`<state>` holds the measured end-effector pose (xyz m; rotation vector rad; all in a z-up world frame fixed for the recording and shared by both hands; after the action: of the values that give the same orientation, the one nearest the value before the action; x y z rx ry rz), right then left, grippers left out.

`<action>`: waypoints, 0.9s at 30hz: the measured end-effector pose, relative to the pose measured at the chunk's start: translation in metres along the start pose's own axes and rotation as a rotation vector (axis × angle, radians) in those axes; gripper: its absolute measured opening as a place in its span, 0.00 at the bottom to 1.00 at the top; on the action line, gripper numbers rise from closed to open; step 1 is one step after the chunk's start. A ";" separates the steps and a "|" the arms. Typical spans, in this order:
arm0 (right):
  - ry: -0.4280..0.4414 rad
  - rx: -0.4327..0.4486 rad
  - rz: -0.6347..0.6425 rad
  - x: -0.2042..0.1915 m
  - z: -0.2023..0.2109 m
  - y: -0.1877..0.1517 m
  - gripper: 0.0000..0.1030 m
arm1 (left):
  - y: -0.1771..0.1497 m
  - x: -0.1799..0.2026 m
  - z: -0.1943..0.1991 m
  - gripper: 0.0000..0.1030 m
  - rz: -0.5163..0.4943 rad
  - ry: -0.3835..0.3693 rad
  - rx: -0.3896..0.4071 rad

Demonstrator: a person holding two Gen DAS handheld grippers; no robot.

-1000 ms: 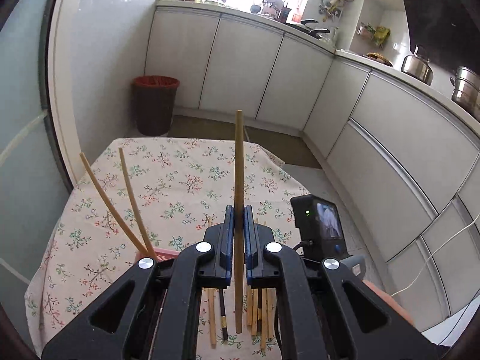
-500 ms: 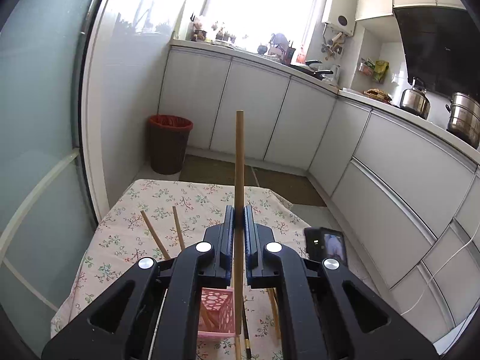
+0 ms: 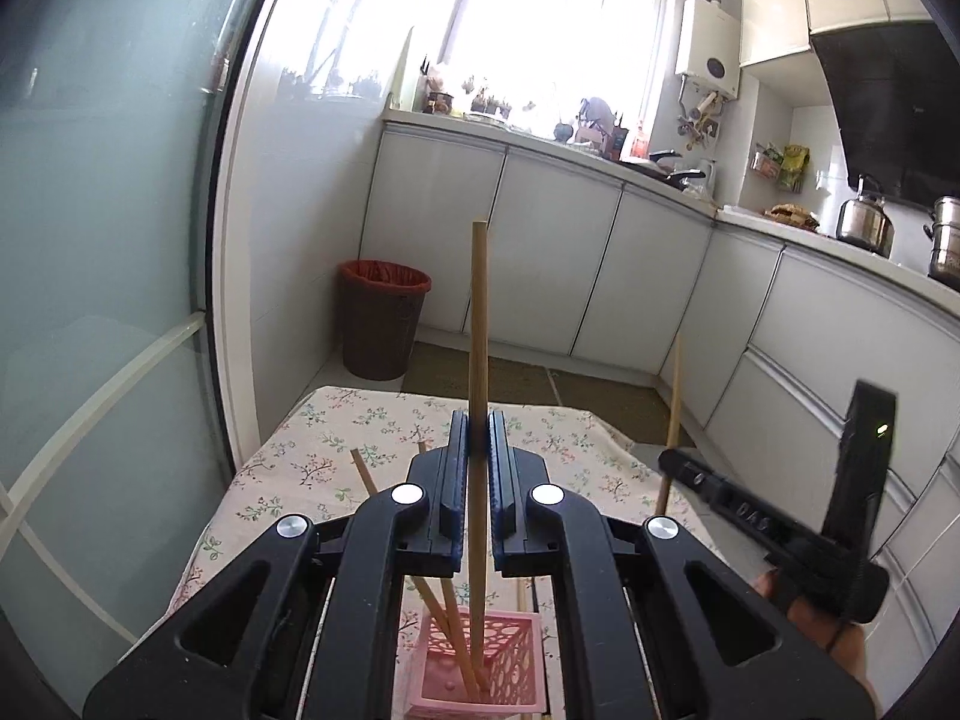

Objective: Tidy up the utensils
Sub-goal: 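Release the chopstick into the pink basket with the left tool while the right tool releases its own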

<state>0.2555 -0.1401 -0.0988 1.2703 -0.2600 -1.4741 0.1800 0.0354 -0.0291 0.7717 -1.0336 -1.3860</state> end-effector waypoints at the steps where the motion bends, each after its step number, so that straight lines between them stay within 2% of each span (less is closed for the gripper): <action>1: 0.021 0.022 -0.006 -0.005 0.004 0.003 0.07 | -0.004 0.000 -0.005 0.05 -0.008 0.009 -0.021; 5: 0.082 0.086 0.024 -0.026 0.014 0.007 0.07 | -0.018 -0.001 -0.019 0.05 -0.020 0.031 -0.101; 11: 0.188 0.093 0.037 -0.051 0.007 -0.005 0.07 | -0.033 -0.011 -0.033 0.05 -0.018 0.065 -0.172; 14: 0.174 0.100 0.076 -0.061 0.005 -0.015 0.07 | -0.041 -0.017 -0.039 0.06 0.017 0.045 -0.229; 17: 0.155 0.079 0.109 -0.065 -0.004 -0.027 0.07 | -0.049 -0.017 -0.042 0.07 0.005 0.028 -0.285; 27: 0.128 0.039 0.181 -0.070 -0.019 -0.055 0.07 | -0.024 -0.026 -0.017 0.15 0.067 -0.005 -0.238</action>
<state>0.2251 -0.0547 -0.1081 1.3304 -0.3117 -1.2349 0.1886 0.0574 -0.0605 0.5533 -0.8714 -1.4230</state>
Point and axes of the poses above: each gripper's, at about its wrist camera, not at the fingertips, and z roughly against the way its jaws point, x to its right, y to its top, the point moved 8 cm from there along -z, roughly the way its jaws point, and after that the axes turned 5 degrees about -z, right-handed, at the moved point
